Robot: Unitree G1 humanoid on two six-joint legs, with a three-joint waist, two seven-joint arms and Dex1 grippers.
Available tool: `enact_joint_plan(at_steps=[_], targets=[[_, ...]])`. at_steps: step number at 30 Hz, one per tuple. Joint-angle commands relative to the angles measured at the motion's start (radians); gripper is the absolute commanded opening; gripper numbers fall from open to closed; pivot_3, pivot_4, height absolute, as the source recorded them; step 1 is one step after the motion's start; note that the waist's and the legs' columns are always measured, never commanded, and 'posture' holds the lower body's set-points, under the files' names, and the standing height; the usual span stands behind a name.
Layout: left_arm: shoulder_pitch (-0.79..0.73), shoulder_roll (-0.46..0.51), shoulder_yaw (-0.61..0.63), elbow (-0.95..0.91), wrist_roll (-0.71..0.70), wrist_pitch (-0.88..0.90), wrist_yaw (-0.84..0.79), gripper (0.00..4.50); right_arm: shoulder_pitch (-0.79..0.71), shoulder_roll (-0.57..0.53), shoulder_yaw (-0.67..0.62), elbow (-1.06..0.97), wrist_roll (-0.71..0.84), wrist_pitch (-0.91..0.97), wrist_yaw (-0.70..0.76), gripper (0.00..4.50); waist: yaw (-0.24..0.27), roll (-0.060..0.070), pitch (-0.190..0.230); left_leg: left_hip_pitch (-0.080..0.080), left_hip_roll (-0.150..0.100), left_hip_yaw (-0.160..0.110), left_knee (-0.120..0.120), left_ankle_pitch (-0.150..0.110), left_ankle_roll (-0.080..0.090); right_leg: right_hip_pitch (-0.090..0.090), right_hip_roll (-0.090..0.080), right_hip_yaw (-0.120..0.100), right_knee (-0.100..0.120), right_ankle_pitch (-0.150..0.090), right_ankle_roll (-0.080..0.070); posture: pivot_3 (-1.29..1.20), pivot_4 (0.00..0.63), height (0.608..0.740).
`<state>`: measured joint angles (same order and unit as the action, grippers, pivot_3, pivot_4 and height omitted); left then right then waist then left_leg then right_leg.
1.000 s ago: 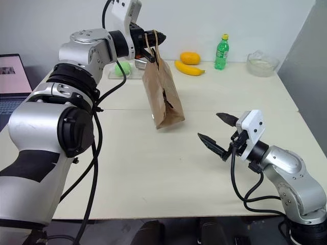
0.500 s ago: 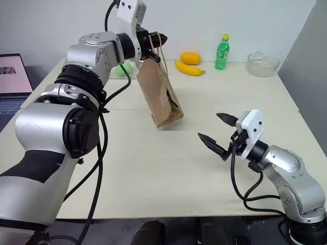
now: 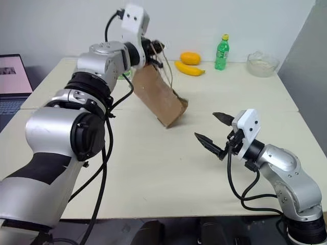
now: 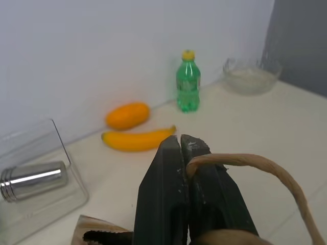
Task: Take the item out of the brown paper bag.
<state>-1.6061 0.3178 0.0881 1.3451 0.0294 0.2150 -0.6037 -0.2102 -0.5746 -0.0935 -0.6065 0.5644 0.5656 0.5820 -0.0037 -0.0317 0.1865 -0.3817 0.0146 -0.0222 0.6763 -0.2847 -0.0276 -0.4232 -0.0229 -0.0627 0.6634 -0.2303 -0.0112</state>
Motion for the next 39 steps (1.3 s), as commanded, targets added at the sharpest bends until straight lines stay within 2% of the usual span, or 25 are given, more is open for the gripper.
enact_joint_plan(at_steps=[1, 6, 13, 27, 39], targets=[[0.022, 0.058, -0.061, -0.059, 0.05, -0.012, -0.132, 0.02, -0.001, 0.007, 0.001, -0.042, -0.002, -0.013, -0.016, 4.5, -0.003, 0.0, 0.0, 0.0, 0.0, 0.0, 0.0, 0.0, 0.0, 0.0, 0.0, 0.0, 0.0, 0.0, 0.0, 0.0, 0.15, 0.74], [0.076, 0.142, -0.121, -0.1, 0.086, -0.006, -0.292, 0.02, 0.007, 0.01, 0.007, -0.048, 0.003, -0.011, -0.021, 4.5, -0.002, 0.0, 0.0, 0.0, 0.0, -0.001, 0.0, 0.0, 0.0, 0.0, 0.0, 0.0, 0.0, 0.0, 0.0, 0.0, 0.15, 0.74], [0.063, 0.216, -0.118, -0.11, 0.084, 0.014, -0.327, 0.02, -0.001, 0.011, 0.017, -0.026, -0.002, -0.023, -0.01, 4.5, 0.001, 0.0, 0.0, 0.0, 0.0, -0.001, 0.0, 0.0, 0.0, 0.0, 0.0, 0.0, 0.0, 0.0, 0.0, 0.0, 0.15, 0.74], [-0.017, 0.191, -0.035, -0.104, 0.006, 0.138, -0.293, 0.02, -0.049, 0.026, 0.024, 0.005, 0.0, -0.012, -0.037, 4.5, 0.001, 0.0, 0.0, -0.001, 0.0, -0.001, 0.001, 0.0, 0.0, 0.0, 0.0, 0.0, 0.0, 0.0, 0.0, 0.0, 0.15, 0.74], [0.01, 0.201, -0.046, -0.149, 0.001, 0.236, -0.331, 0.02, -0.061, 0.032, 0.036, 0.012, -0.011, 0.001, -0.05, 4.5, 0.001, 0.0, 0.0, 0.0, 0.0, -0.001, 0.001, 0.0, 0.0, 0.0, 0.0, 0.0, 0.0, 0.0, 0.0, 0.0, 0.15, 0.74]])
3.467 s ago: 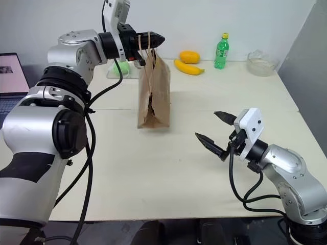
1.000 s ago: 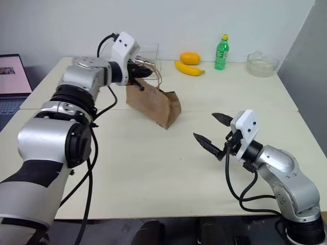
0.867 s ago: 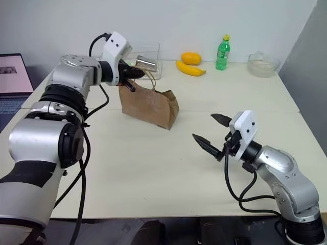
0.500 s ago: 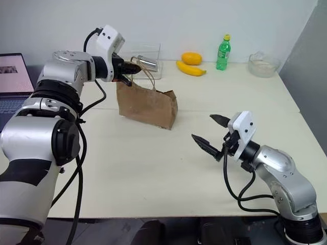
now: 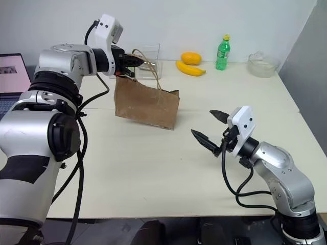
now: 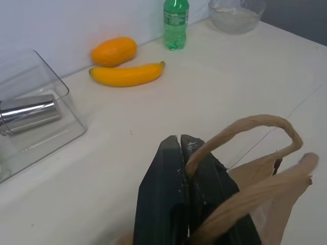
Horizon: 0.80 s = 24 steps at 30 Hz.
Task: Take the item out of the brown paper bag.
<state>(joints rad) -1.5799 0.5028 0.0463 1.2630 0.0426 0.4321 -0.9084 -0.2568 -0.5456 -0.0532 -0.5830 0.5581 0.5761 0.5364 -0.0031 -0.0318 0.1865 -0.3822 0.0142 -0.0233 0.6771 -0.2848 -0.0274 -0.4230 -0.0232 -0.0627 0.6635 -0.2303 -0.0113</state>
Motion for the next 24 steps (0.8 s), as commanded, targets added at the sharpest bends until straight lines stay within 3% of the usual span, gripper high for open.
enact_joint_plan(at_steps=[1, 13, 24], targets=[[-0.012, 0.021, -0.007, -0.076, -0.012, 0.027, -0.036, 0.02, -0.014, 0.003, -0.004, -0.01, -0.006, -0.011, -0.003, 4.5, 0.0, 0.0, 0.0, 0.0, 0.0, 0.0, 0.0, 0.0, 0.0, 0.0, 0.0, 0.0, 0.0, 0.0, 0.0, 0.0, 0.15, 0.74], [0.051, 0.047, -0.025, -0.217, -0.022, 0.15, -0.076, 0.02, -0.023, 0.02, 0.012, 0.023, -0.023, -0.035, 0.032, 4.5, 0.0, 0.0, 0.0, 0.0, 0.0, 0.0, 0.0, 0.0, 0.0, 0.0, 0.0, 0.001, 0.0, 0.0, 0.0, 0.0, 0.15, 0.74], [0.243, 0.083, -0.07, -0.472, -0.012, 0.062, -0.054, 0.02, -0.051, 0.029, 0.045, 0.034, -0.028, -0.038, 0.046, 4.5, 0.0, 0.0, 0.0, 0.0, 0.0, 0.0, 0.0, 0.0, 0.0, 0.0, 0.0, 0.004, 0.001, 0.001, -0.002, 0.0, 0.15, 0.74]])
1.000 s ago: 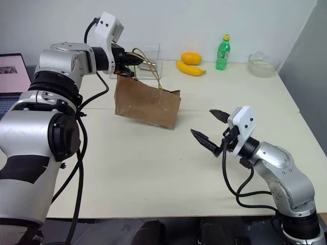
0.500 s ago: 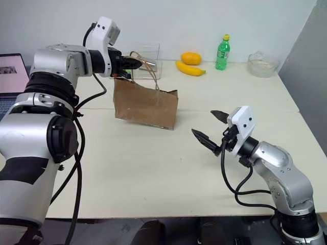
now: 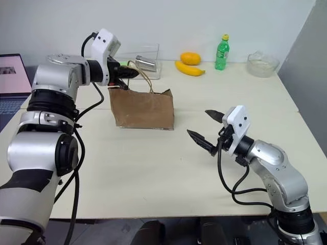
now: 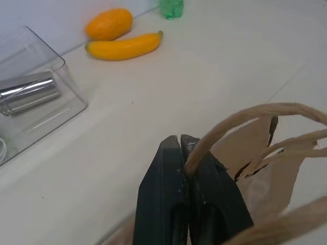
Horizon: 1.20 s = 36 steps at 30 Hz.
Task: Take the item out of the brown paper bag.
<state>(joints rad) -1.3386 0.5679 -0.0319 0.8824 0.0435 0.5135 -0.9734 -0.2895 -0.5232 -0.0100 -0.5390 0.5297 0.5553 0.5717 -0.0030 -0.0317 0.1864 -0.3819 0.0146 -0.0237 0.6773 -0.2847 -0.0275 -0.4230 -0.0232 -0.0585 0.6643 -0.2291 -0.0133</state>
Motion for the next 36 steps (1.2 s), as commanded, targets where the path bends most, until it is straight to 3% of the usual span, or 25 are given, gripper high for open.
enact_joint_plan(at_steps=[1, 5, 11, 16, 25, 30, 34, 36], targets=[[0.014, 0.019, 0.012, -0.11, -0.018, -0.012, 0.019, 0.02, -0.021, 0.007, 0.004, -0.009, 0.0, -0.018, 0.013, 4.5, 0.0, 0.0, 0.0, 0.0, 0.0, 0.0, 0.0, 0.0, 0.0, 0.0, 0.0, 0.0, 0.0, 0.0, -0.001, 0.0, 0.15, 0.74], [0.066, 0.029, 0.019, -0.187, -0.034, -0.006, 0.021, 0.9, -0.036, 0.012, 0.018, 0.003, -0.001, -0.022, 0.023, 4.5, -0.001, 0.0, 0.0, 0.0, 0.0, 0.0, 0.0, 0.0, 0.0, 0.0, 0.0, 0.001, 0.0, 0.0, 0.0, 0.0, 0.15, 0.74], [0.157, 0.064, 0.022, -0.365, -0.08, 0.07, -0.006, 2.77, -0.07, 0.008, 0.039, 0.031, -0.012, -0.03, 0.057, 4.5, -0.002, 0.0, 0.0, 0.001, 0.0, 0.0, 0.0, 0.0, 0.0, 0.0, 0.0, 0.001, 0.001, 0.001, -0.001, 0.0, 0.15, 0.74], [0.31, 0.152, 0.049, -0.599, -0.136, 0.136, -0.038, 4.28, -0.111, -0.005, 0.057, 0.062, -0.026, -0.022, 0.088, 4.5, -0.006, 0.0, 0.0, 0.003, 0.0, -0.001, 0.0, 0.0, 0.0, 0.0, 0.001, 0.005, 0.001, 0.001, -0.001, 0.0, 0.15, 0.74], [0.654, 0.298, 0.208, -0.891, -0.251, 0.101, -0.059, 4.28, -0.193, -0.002, 0.11, 0.143, -0.067, -0.037, 0.144, 4.5, -0.008, 0.0, 0.0, 0.005, 0.002, -0.001, 0.0, 0.0, 0.0, 0.0, 0.001, 0.01, 0.001, 0.0, -0.001, 0.0, 0.15, 0.74], [0.859, 0.294, 0.386, -1.048, -0.369, 0.104, -0.032, 4.28, -0.309, 0.062, 0.16, 0.256, -0.142, -0.12, 0.156, 4.5, -0.007, 0.0, 0.0, 0.006, 0.007, 0.0, 0.0, 0.0, 0.0, 0.0, 0.002, 0.011, 0.001, 0.0, 0.001, 0.0, 0.15, 0.74], [1.008, 0.226, 0.58, -1.286, -0.609, 0.275, 0.008, 4.32, -0.449, 0.133, 0.198, 0.41, -0.215, -0.191, 0.153, 3.62, -0.006, 0.0, 0.0, 0.007, 0.009, 0.001, 0.0, 0.0, 0.0, 0.0, 0.002, 0.013, 0.0, 0.0, 0.001, 0.0, 0.15, 0.74], [1.063, 0.194, 0.649, -1.382, -0.712, 0.328, 0.046, 4.32, -0.529, 0.169, 0.215, 0.515, -0.25, -0.241, 0.167, 2.83, -0.006, 0.0, 0.0, 0.007, 0.01, 0.001, 0.0, 0.0, 0.0, 0.0, 0.002, 0.013, 0.0, 0.001, -0.001, 0.0, 0.15, 0.74]])
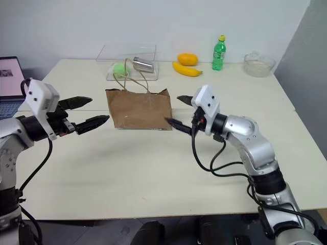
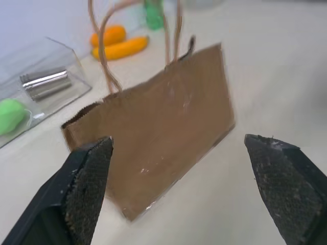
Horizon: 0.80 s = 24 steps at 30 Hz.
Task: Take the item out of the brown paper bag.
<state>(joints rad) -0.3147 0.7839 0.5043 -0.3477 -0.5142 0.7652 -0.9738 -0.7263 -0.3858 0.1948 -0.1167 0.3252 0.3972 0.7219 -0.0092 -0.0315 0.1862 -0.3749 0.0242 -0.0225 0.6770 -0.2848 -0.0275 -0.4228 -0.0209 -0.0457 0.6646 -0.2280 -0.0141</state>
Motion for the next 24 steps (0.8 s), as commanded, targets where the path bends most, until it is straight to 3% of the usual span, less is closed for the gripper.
enact_joint_plan(at_steps=[1, 6, 8, 11, 16, 19, 24], targets=[[0.075, -0.034, 0.14, -0.194, -0.205, 0.106, 0.06, 4.32, -0.145, 0.055, 0.019, 0.169, -0.071, -0.119, 0.018, 2.55, 0.001, 0.0, 0.0, 0.0, 0.0, 0.0, 0.0, 0.0, 0.0, 0.0, 0.0, 0.0, 0.0, 0.0, 0.0, 0.0, 0.15, 0.74], [0.234, -0.057, 0.168, -0.323, -0.294, 0.095, 0.102, 4.32, -0.445, 0.173, 0.051, 0.675, -0.224, -0.344, -0.026, 0.68, -0.01, 0.0, 0.0, 0.005, 0.002, 0.003, -0.002, 0.0, 0.0, 0.002, 0.001, 0.003, 0.0, 0.002, -0.003, 0.0, 0.15, 0.74], [0.263, -0.067, 0.16, -0.335, -0.301, 0.081, 0.135, 4.32, -0.605, 0.228, 0.097, 0.975, -0.34, -0.466, -0.123, 0.04, -0.014, 0.0, 0.0, 0.007, 0.002, 0.003, -0.003, 0.0, 0.0, 0.002, 0.002, 0.003, 0.0, 0.003, -0.006, 0.0, 0.15, 0.74], [0.283, -0.065, 0.158, -0.336, -0.313, 0.068, 0.179, 4.32, -0.759, 0.291, 0.177, 1.281, -0.505, -0.577, -0.286, 0.04, -0.018, -0.002, -0.001, 0.01, 0.002, 0.006, -0.008, 0.0, 0.0, 0.002, 0.002, 0.006, -0.001, 0.004, -0.008, 0.0, 0.15, 0.74], [0.299, -0.043, 0.15, -0.341, -0.337, 0.056, 0.222, 4.32, -0.831, 0.363, 0.284, 1.443, -0.697, -0.62, -0.459, 0.04, -0.017, -0.003, -0.002, 0.01, 0.003, 0.007, -0.013, 0.0, 0.0, 0.001, 0.002, 0.007, -0.003, 0.003, -0.01, 0.0, 0.15, 0.74], [0.308, -0.027, 0.143, -0.348, -0.346, 0.05, 0.233, 4.32, -0.827, 0.386, 0.346, 1.472, -0.796, -0.628, -0.485, 0.04, -0.018, -0.003, -0.002, 0.009, 0.003, 0.008, -0.014, 0.0, 0.0, 0.0, 0.001, 0.008, -0.003, 0.003, -0.01, 0.0, 0.15, 0.74], [0.34, -0.002, 0.13, -0.344, -0.33, 0.026, 0.229, 4.32, -0.793, 0.413, 0.333, 1.476, -0.821, -0.681, -0.379, 0.04, -0.02, -0.003, -0.002, 0.01, 0.003, 0.007, -0.015, 0.0, 0.0, 0.0, 0.002, 0.007, -0.003, 0.003, -0.01, 0.0, 0.15, 0.74]])
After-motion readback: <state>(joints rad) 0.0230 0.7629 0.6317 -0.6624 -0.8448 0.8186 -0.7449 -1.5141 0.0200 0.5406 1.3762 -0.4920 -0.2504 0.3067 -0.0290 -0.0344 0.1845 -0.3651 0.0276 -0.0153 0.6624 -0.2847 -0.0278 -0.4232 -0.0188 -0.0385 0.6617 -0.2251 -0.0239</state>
